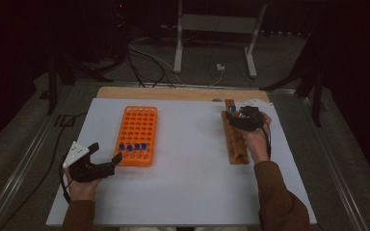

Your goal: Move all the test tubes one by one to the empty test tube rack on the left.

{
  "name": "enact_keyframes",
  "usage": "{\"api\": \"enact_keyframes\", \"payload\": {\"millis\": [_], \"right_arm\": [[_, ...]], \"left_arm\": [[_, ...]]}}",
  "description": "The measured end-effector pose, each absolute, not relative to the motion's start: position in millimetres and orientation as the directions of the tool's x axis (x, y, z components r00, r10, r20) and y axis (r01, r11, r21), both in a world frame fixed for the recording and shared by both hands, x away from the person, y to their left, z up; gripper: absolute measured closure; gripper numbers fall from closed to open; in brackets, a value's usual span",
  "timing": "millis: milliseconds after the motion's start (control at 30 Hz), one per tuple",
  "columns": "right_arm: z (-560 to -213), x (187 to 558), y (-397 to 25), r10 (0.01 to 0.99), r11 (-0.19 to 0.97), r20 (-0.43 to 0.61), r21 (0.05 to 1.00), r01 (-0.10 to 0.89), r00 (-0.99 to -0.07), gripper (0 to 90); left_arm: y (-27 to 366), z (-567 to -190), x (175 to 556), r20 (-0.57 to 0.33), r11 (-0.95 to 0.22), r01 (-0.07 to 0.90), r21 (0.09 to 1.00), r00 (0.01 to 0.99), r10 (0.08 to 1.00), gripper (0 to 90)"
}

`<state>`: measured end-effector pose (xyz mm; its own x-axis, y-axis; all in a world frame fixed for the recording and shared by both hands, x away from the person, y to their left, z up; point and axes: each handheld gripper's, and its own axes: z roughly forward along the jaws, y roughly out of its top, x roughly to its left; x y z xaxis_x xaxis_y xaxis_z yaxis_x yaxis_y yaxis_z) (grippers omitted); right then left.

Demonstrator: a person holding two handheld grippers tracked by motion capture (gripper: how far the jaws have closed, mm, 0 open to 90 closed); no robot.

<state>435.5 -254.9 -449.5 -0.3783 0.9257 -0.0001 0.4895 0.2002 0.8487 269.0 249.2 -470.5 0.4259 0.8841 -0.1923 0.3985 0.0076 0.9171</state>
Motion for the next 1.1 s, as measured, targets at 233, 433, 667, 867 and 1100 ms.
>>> {"api": "enact_keyframes", "payload": {"millis": [233, 433, 667, 867, 1100], "right_arm": [[-454.5, 443.2, -254.8, 0.926, 0.227, -0.035, 0.848, 0.479, -0.377, 58.3], [-448.0, 452.9, -252.9, 0.926, 0.231, -0.033, 0.838, 0.494, -0.377, 67.4], [-452.9, 459.3, -255.3, 0.925, 0.251, -0.037, 0.806, 0.536, -0.378, 72.7], [-453.8, 460.4, -254.7, 0.921, 0.248, -0.026, 0.807, 0.536, -0.388, 76.0], [-450.4, 456.8, -255.1, 0.923, 0.241, -0.028, 0.818, 0.522, -0.383, 76.5]], "left_arm": [[249.5, -471.2, 268.7, -0.197, 0.012, 0.401, 0.916, 0.424, 0.884, 0.5], [250.5, -471.5, 269.2, -0.205, 0.02, 0.403, 0.915, 0.422, 0.883, 0.5], [250.0, -472.8, 270.4, -0.208, 0.02, 0.408, 0.913, 0.422, 0.883, 0.5], [249.6, -472.6, 269.9, -0.204, 0.016, 0.408, 0.913, 0.423, 0.883, 0.5], [249.3, -472.6, 269.9, -0.205, 0.015, 0.408, 0.913, 0.426, 0.881, 0.5]]}}
